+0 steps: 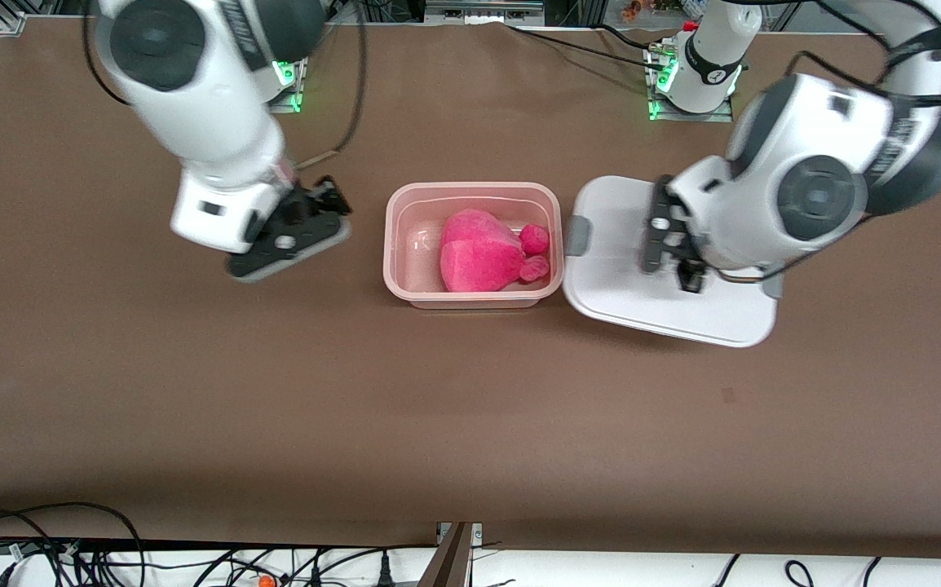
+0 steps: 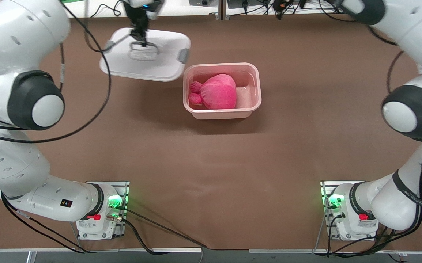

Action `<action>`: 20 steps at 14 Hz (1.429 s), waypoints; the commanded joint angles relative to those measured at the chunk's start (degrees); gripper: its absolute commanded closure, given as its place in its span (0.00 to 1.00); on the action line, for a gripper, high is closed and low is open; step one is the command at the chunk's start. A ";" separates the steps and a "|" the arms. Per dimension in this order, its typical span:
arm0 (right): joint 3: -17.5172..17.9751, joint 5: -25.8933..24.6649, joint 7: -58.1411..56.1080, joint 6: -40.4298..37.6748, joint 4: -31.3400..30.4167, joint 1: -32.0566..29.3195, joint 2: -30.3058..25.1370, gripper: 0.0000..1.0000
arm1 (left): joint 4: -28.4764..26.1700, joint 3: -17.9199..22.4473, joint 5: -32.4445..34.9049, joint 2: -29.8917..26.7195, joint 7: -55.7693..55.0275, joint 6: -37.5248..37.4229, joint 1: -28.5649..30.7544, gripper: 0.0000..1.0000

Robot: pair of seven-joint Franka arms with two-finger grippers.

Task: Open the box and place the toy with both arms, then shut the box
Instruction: 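Release the toy and raise the right gripper while the left gripper carries the lid back, then lower the lid onto the box with the left gripper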

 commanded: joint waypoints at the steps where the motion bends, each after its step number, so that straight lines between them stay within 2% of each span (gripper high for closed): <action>1: -3.30 0.89 3.17 1.92 -18.10 0.96 -13.79 0.00 | 0.78 0.83 -1.25 1.77 -11.15 3.88 -6.80 1.00; 3: -5.59 0.81 3.17 5.16 -25.59 -0.52 -20.04 0.00 | 0.78 0.83 -1.25 3.09 -19.23 6.25 -12.24 1.00; 4: -5.51 0.81 3.26 5.61 -27.88 -2.71 -21.98 0.00 | 0.78 0.83 -1.07 4.14 -23.28 7.74 -15.05 1.00; 7: -4.90 1.07 2.82 5.09 -30.71 -9.99 -23.85 0.00 | 0.96 0.92 -0.99 7.13 -29.71 13.90 -20.25 1.00; 8: -3.16 1.33 3.00 4.39 -30.80 -13.42 -23.94 0.00 | 1.05 0.92 -0.90 7.92 -33.04 15.39 -21.66 1.00; 11: 6.41 1.42 3.44 3.24 -30.63 -25.54 -24.29 0.00 | 1.13 0.92 -0.81 9.86 -34.83 19.79 -23.17 1.00; 14: 6.70 1.42 3.44 3.16 -30.02 -26.02 -24.46 0.00 | 1.13 1.01 -0.63 10.65 -34.83 19.98 -23.43 1.00; 20: 6.79 0.89 3.00 3.42 -27.56 -26.11 -23.68 0.00 | 5.26 1.27 -0.46 14.43 -36.94 19.98 -25.01 1.00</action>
